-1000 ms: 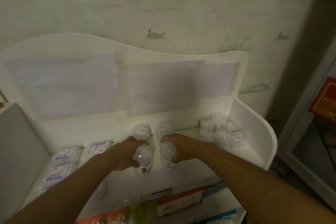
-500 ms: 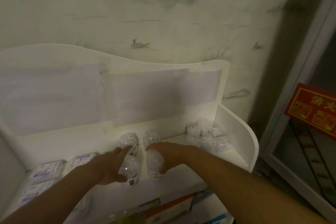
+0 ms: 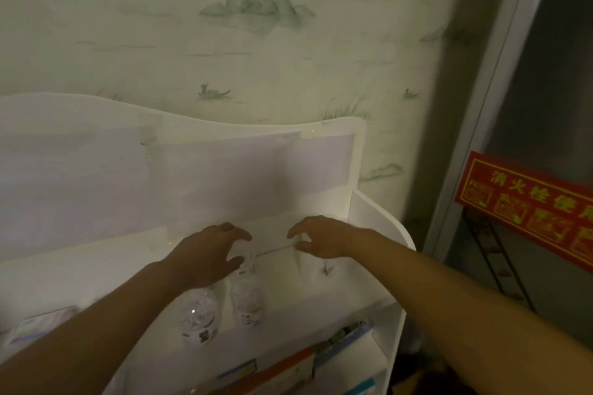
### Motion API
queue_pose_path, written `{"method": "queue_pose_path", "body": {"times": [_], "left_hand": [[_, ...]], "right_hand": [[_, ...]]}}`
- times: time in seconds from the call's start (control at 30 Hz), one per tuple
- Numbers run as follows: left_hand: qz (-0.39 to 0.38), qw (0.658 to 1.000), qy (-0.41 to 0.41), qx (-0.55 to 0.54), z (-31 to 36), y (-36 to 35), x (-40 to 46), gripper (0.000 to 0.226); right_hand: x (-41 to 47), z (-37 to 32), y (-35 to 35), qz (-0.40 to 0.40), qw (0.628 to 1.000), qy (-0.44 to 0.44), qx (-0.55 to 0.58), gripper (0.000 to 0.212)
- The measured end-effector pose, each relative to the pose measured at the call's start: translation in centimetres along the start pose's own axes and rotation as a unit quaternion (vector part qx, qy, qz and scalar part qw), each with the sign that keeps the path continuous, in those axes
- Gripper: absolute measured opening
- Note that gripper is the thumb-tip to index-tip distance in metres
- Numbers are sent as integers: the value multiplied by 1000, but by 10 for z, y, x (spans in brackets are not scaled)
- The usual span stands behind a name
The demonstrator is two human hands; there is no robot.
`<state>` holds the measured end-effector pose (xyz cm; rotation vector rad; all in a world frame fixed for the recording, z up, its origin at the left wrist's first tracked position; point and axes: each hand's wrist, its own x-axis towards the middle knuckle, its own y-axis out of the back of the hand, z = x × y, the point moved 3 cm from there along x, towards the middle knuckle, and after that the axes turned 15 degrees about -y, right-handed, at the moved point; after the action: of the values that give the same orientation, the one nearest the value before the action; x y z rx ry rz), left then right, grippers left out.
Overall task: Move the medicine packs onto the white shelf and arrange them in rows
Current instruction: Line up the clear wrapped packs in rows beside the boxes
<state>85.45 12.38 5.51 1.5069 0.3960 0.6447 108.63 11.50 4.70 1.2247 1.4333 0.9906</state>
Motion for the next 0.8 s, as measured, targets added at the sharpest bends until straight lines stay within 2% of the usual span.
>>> {"method": "queue_pose_path", "body": {"times": [0.13,0.33,0.47,0.57,0.67,0.8], "left_hand": [[-28,999,-27,-16,31,-9,44,49],[-124,990,28,-62,54,-56,105,79],[-107,979,74,-159,59,-90,132,105],[-84,974,95,-187,59,-106,146,120],[-58,973,99,-200,62,-111,156,125],[-59,982,62,-169,66,-122,165,126]], "right_hand": [[7,47,11,34,999,-39,-18,41],[36,100,-9,53,997,-60,-5,44],[63,123,-26,56,996,-69,24,57],[81,131,-31,50,994,-80,47,67],[93,136,-43,47,992,-95,61,76],[107,137,-61,39,990,-100,90,85]]}}
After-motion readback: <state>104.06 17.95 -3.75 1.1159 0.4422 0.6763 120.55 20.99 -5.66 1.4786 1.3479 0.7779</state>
